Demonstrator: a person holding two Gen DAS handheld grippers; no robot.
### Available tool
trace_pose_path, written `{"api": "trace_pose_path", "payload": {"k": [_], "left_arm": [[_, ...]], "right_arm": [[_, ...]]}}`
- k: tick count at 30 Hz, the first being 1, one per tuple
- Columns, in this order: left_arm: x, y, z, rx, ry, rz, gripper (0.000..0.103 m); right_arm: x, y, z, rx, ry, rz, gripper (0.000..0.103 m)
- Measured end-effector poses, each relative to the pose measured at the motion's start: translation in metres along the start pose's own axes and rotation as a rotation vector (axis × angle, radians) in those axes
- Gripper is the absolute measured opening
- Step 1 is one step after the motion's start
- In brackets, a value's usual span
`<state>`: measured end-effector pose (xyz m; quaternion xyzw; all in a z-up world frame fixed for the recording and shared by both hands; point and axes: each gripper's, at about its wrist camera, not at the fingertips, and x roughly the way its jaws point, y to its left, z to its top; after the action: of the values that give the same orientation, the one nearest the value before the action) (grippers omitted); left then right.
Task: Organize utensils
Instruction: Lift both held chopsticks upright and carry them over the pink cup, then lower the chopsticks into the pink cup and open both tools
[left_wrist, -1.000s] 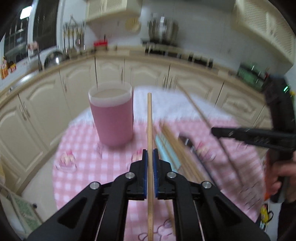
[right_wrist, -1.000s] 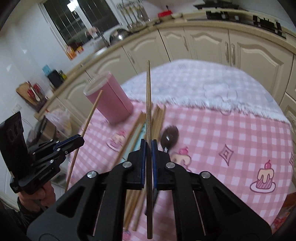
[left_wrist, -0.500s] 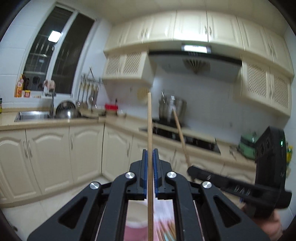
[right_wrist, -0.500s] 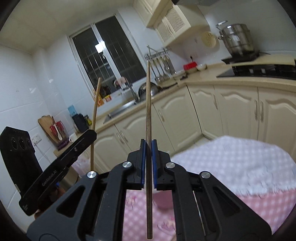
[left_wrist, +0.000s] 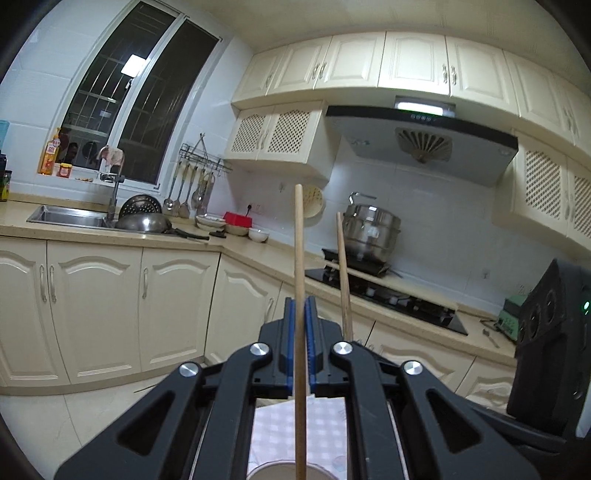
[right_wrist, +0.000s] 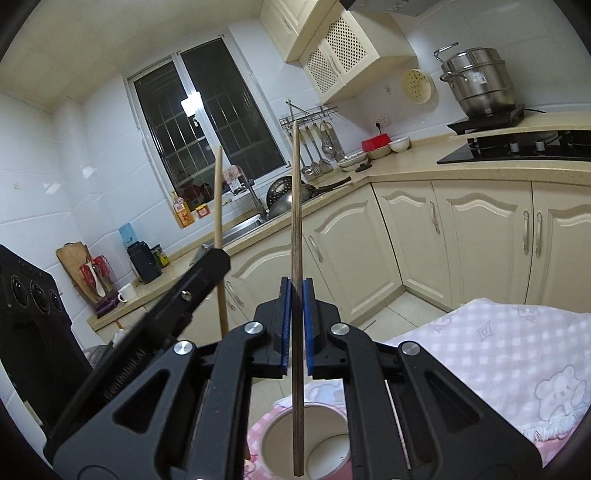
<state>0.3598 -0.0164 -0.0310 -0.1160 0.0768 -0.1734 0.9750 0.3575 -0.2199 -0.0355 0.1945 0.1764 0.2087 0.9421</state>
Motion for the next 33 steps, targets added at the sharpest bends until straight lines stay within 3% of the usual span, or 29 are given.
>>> {"api": "trace_pose_path", "payload": {"k": [12, 14, 15, 17, 18, 19, 20, 24, 33], "left_arm": [[0.006, 0.017, -0.033, -0.003, 0.054, 0.039, 0.005], [0.004, 0.018, -0.037, -0.005, 0.068, 0.043, 0.009], [0.002, 0.017, -0.038, 0.001, 0.081, 0.041, 0.014], [-0.009, 0.019, -0.035, -0.007, 0.069, 0.053, 0.046], [-0.014, 0.022, -0.032, -0.018, 0.061, 0.065, 0.055], [-0.022, 0.026, -0.027, -0.039, 0.053, 0.071, 0.08], [-0.026, 0.028, -0.025, -0.046, 0.053, 0.072, 0.097], [-0.054, 0.028, -0.015, -0.013, 0.073, 0.115, 0.098], [-0.098, -0.001, -0.017, 0.067, 0.186, 0.17, 0.098]], "right_arm": [[0.012, -0.005, -0.023, -0.011, 0.065, -0.029, 0.007], [0.012, -0.007, -0.026, -0.002, 0.086, -0.042, 0.008], [0.01, -0.009, -0.026, 0.007, 0.094, -0.045, 0.013], [0.003, -0.014, -0.026, 0.027, 0.1, -0.087, 0.032], [-0.001, -0.018, -0.025, 0.044, 0.093, -0.1, 0.057], [-0.01, -0.024, -0.024, 0.07, 0.081, -0.11, 0.081], [-0.018, -0.028, -0.023, 0.083, 0.068, -0.103, 0.087], [-0.052, -0.032, -0.017, 0.071, 0.054, -0.121, 0.097], [-0.126, -0.042, -0.012, 0.05, 0.108, -0.209, 0.097]]}}
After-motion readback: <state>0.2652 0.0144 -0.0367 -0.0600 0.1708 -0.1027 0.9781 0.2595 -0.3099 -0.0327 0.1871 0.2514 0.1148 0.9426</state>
